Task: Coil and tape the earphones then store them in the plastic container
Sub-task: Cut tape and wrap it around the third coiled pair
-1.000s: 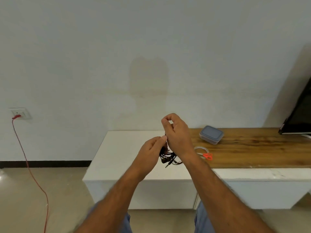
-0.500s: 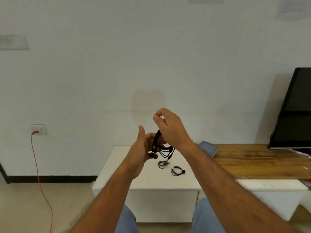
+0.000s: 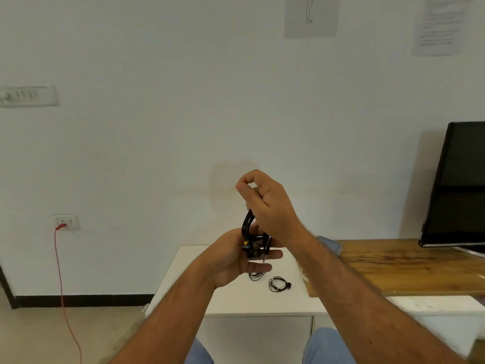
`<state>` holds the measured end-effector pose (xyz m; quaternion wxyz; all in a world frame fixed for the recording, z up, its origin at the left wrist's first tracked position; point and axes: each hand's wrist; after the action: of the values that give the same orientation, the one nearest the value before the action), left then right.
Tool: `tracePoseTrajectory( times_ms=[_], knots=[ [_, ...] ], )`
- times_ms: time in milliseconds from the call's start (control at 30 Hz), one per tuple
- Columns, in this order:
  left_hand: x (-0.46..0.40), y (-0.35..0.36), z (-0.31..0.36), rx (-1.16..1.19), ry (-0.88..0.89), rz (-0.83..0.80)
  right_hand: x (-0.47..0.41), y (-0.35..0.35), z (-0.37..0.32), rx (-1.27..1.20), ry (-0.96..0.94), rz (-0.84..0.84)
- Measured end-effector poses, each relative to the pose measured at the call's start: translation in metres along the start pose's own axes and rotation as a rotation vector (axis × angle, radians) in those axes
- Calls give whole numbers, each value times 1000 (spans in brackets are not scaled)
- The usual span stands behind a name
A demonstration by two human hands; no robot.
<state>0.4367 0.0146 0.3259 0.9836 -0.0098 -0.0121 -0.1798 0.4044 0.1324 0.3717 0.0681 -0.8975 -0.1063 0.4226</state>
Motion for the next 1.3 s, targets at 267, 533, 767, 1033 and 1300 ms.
tracePoseTrajectory(
  times_ms=[267, 533, 767, 1033, 1300],
  knots=[
    [2, 6, 3, 181, -108, -91, 1, 0, -4, -32, -43, 32],
    [7, 4, 3, -115, 340, 375, 1, -3, 4, 121, -76, 154],
    [10, 22, -5, -258, 449, 483, 3, 3, 14, 169, -73, 392],
    [2, 31, -12, -269, 440, 557, 6, 6, 22, 128, -20, 517],
    [2, 34, -6, -257, 201, 435, 9, 5, 29, 114, -12, 521]
  ],
)
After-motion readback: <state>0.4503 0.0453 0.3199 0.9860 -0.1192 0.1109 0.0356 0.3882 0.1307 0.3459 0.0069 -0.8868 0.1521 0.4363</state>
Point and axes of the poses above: each hand's wrist, its own x-axis away from the middle knuckle, its own y-axis out of the palm, z = x × y, and after that the axes turned 9 degrees about -x, right-handed
